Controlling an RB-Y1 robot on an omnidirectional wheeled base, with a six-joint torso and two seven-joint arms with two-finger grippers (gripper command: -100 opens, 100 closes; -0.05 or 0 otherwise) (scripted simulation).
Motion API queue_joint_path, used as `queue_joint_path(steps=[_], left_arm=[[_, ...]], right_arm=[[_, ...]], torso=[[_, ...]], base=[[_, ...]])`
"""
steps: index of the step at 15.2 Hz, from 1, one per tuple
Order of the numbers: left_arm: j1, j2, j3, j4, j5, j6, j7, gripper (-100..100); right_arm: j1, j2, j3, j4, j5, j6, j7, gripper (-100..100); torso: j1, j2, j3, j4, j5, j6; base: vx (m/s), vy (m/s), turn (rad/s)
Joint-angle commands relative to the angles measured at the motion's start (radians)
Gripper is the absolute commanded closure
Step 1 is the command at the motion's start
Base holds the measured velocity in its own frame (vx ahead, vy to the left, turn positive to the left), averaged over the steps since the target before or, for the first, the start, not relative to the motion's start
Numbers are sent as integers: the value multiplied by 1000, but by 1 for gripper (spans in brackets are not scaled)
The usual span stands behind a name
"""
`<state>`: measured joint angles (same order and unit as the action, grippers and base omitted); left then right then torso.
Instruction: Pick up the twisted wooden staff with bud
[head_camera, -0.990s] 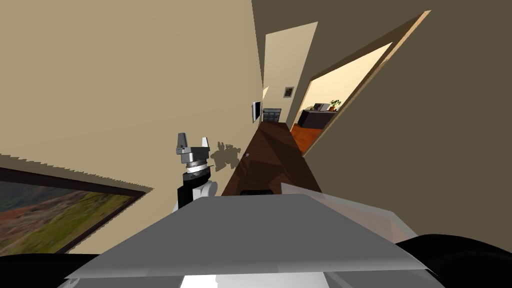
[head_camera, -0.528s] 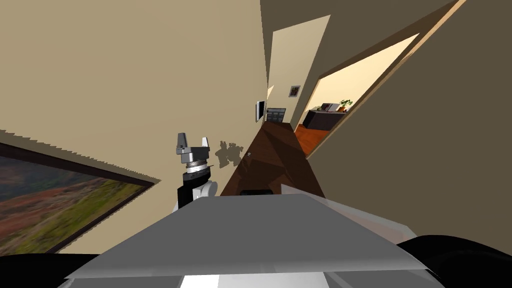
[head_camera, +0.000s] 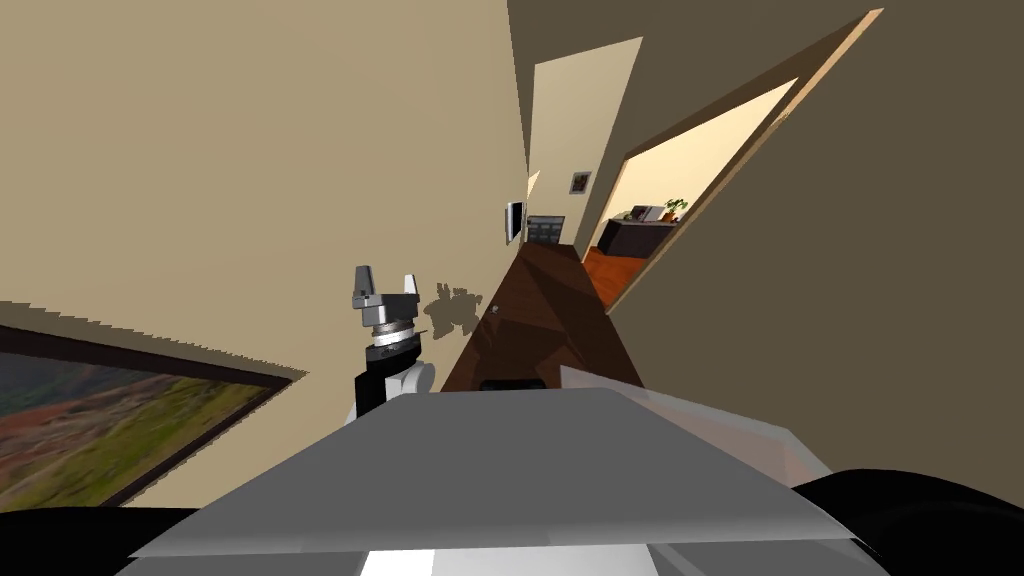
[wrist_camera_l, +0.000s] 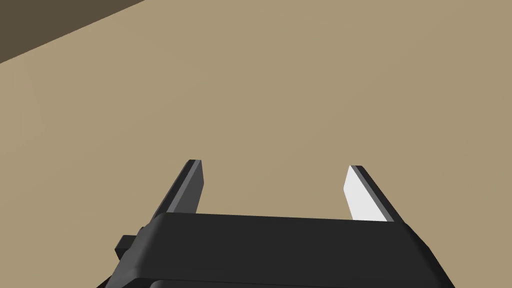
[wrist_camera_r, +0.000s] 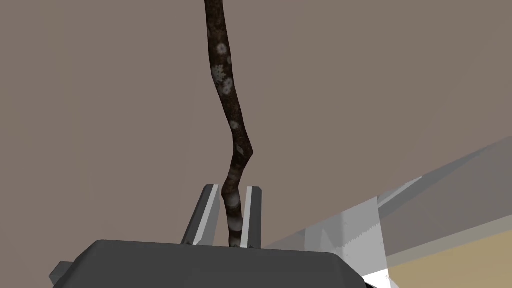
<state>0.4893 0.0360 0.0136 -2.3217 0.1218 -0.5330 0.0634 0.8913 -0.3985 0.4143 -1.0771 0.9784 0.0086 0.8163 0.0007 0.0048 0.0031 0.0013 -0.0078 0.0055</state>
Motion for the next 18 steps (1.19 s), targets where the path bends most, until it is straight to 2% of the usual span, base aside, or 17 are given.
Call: queue_joint_path(steps=[1, 2, 3, 5, 6, 7, 8, 9, 11, 12, 14, 15, 17, 18], left_arm=[[0, 0, 0, 0, 0, 0, 0, 0], [0, 0, 0, 0, 0, 0, 0, 0], [0, 0, 0, 0, 0, 0, 0, 0], [0, 0, 0, 0, 0, 0, 0, 0], [0, 0, 0, 0, 0, 0, 0, 0], [0, 0, 0, 0, 0, 0, 0, 0], [0, 0, 0, 0, 0, 0, 0, 0], [0, 0, 0, 0, 0, 0, 0, 0], [0, 0, 0, 0, 0, 0, 0, 0], [0, 0, 0, 0, 0, 0, 0, 0], [0, 0, 0, 0, 0, 0, 0, 0], [0, 0, 0, 0, 0, 0, 0, 0], [0, 0, 0, 0, 0, 0, 0, 0], [0, 0, 0, 0, 0, 0, 0, 0]], right_arm=[[-26, -45, 28, 2, 20, -12, -50, 100], [-26, -45, 28, 2, 20, -12, -64, 100], [-56, -87, 62, -2, 49, -22, -91, 100], [-56, -100, 62, -2, 49, -22, -128, 100], [-56, -100, 62, -2, 49, -22, -128, 100], [-86, -144, 95, -5, 78, -32, -165, 100], [-86, -154, 95, -5, 78, -32, -188, 100], [-115, -197, 129, -8, 106, -42, -215, 100], [-115, -209, 129, -8, 106, -42, -256, 100], [-145, -253, 163, -11, 135, -52, -286, 100], [-145, -264, 163, -11, 135, -52, -321, 100], [-175, -313, 197, -14, 163, -62, -355, 100], [-175, -319, 197, -14, 163, -62, -385, 100], [-205, -374, 231, -17, 192, -72, -428, 100]], torso=[[0, 0, 0, 0, 0, 0], [1, 1, 0, 0, -1, 0], [1, 1, 1, 1, -1, -1], [1, 0, 0, 1, -2, 0], [0, 0, 0, 1, -2, -1], [-1, 0, 1, 1, -2, -1], [-2, 0, 1, 1, -2, 0], [-1, 0, 1, 1, -2, 0], [1, 1, 1, 1, -2, 0], [1, 1, 1, 1, -2, 0], [0, 1, 1, 1, -2, 1], [0, 1, 1, 1, -2, 0], [-1, 0, 0, 0, -1, 1], [-1, 0, 1, 1, -2, 1]], base=[[8, 85, -239], [10, 79, -41], [29, 76, -174], [24, 69, -136], [12, 31, 18], [15, 35, -189], [16, 51, -241], [13, 85, -259], [8, 81, -120], [6, 69, -217], [8, 62, -142], [14, 51, -147], [10, 52, -147], [7, 63, -182]])
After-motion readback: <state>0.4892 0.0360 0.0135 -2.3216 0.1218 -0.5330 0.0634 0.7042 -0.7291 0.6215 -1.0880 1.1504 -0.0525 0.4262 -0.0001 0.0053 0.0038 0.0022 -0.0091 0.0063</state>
